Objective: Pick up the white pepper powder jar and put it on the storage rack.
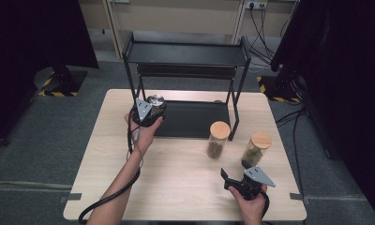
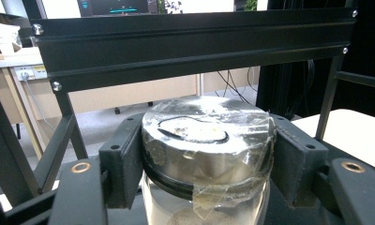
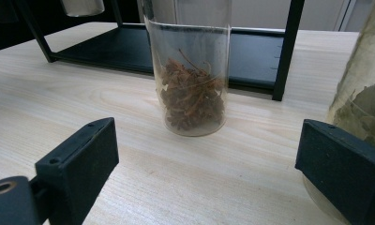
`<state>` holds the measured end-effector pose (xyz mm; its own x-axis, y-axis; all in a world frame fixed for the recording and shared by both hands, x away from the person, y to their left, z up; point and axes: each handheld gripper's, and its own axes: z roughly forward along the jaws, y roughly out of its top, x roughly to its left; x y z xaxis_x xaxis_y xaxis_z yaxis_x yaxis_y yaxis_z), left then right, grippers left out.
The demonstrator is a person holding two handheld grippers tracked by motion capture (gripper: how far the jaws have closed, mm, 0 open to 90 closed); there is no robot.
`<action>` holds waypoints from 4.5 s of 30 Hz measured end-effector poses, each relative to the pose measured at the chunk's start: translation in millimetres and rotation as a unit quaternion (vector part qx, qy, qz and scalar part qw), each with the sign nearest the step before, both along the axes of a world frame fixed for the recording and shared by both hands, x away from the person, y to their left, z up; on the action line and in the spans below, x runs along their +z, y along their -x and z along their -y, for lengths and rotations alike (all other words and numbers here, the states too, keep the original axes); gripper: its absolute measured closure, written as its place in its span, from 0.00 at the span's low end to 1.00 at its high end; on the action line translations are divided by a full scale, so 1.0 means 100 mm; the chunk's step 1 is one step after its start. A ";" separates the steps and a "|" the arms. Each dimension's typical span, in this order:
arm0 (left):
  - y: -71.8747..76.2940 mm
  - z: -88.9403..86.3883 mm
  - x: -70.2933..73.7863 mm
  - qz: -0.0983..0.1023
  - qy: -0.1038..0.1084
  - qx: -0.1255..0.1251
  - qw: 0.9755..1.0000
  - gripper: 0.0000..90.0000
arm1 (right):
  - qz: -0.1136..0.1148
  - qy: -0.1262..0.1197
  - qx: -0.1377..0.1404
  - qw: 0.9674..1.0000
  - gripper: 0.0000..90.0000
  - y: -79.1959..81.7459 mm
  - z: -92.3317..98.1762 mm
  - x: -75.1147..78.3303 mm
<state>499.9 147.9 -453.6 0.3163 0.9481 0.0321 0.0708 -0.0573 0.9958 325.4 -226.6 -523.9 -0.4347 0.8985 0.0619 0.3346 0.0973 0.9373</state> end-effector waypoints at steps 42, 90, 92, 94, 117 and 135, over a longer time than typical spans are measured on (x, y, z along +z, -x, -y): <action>-0.38 0.15 -0.15 -0.022 -0.002 0.012 1.000 0.39 | 0.000 -0.003 0.001 1.000 0.07 0.00 0.00 0.00; -0.63 0.26 -0.48 -0.050 -0.002 0.014 0.999 0.39 | -0.001 -0.004 0.005 1.000 0.07 0.00 0.00 0.00; -0.64 0.26 -0.48 -0.050 -0.001 0.013 0.999 0.39 | -0.001 -0.004 0.005 1.000 0.07 0.00 0.00 0.00; -0.64 0.26 -0.48 -0.050 0.000 0.012 0.999 0.39 | -0.001 -0.004 0.005 1.000 0.07 0.00 0.00 0.00; -0.59 0.25 -0.50 -0.058 0.005 0.012 0.998 0.23 | 0.000 -0.002 0.006 1.000 0.07 0.01 0.00 0.00; -0.46 0.28 -0.38 -0.056 0.006 0.012 0.998 0.17 | 0.000 0.001 0.006 1.000 0.07 0.01 -0.01 0.00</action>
